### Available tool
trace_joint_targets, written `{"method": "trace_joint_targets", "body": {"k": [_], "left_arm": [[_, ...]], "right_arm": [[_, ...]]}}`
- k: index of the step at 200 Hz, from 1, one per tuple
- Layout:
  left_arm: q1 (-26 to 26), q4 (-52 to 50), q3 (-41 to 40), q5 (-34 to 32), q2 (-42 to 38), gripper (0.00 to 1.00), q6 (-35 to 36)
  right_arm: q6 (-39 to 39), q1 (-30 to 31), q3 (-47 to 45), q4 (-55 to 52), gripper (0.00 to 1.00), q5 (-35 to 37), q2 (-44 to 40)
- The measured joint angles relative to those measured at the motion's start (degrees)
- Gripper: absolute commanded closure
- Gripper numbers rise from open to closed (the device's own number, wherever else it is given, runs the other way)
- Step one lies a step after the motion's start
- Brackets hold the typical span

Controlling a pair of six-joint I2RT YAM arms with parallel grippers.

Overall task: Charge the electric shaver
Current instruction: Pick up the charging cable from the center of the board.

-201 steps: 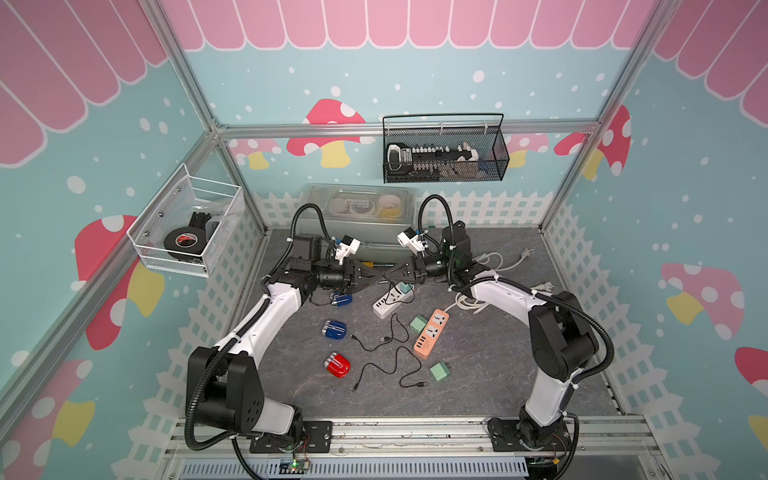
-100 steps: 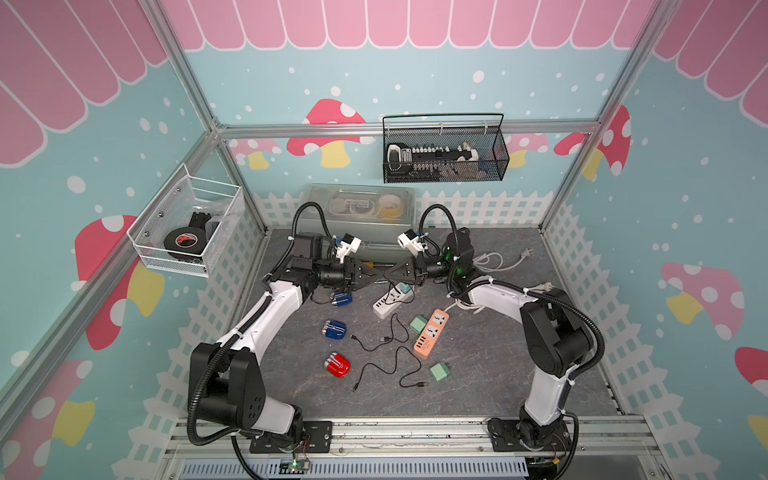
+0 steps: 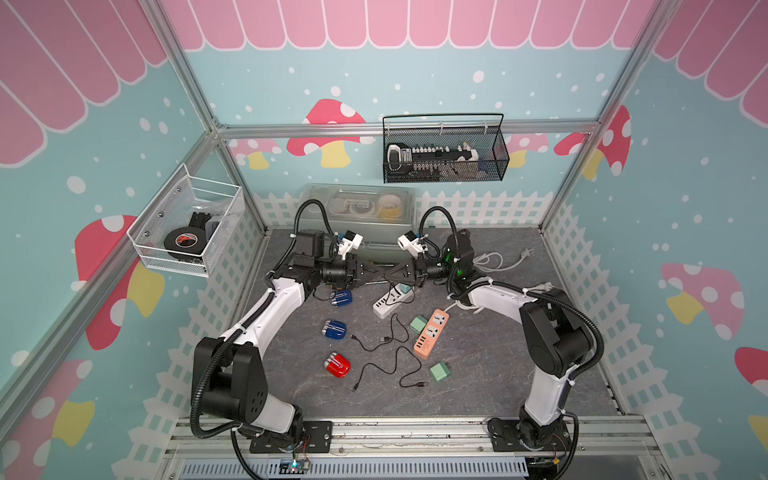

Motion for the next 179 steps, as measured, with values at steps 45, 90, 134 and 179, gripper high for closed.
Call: {"method": "trace_joint_targets", "body": {"k": [45,90,134,179], "left_arm": [[-0.31,1.25,0.07,0.0,0.15,0.89,-0.24],[-0.28,1.64,0.07,-0.59,0.26,0.93,-0.24],[-0.26,2.36,-0.07,-0.83,0.31,1.0,-0.46],[-0.31,3.54,-1.46,-3.02,-0.5,1.0,-2.03]], "right_arm": [[1.66,0.0,0.0,1.84,1.0,-0.17,0.44],[6.01,0.0,0.0,8.37,1.0,-0.48,2.78],[6.58,-0.15,0.0,8.63,1.0,0.04,2.93],[4.61,-0.07,0.0,5.97,0.95,1.11,2.91]]}}
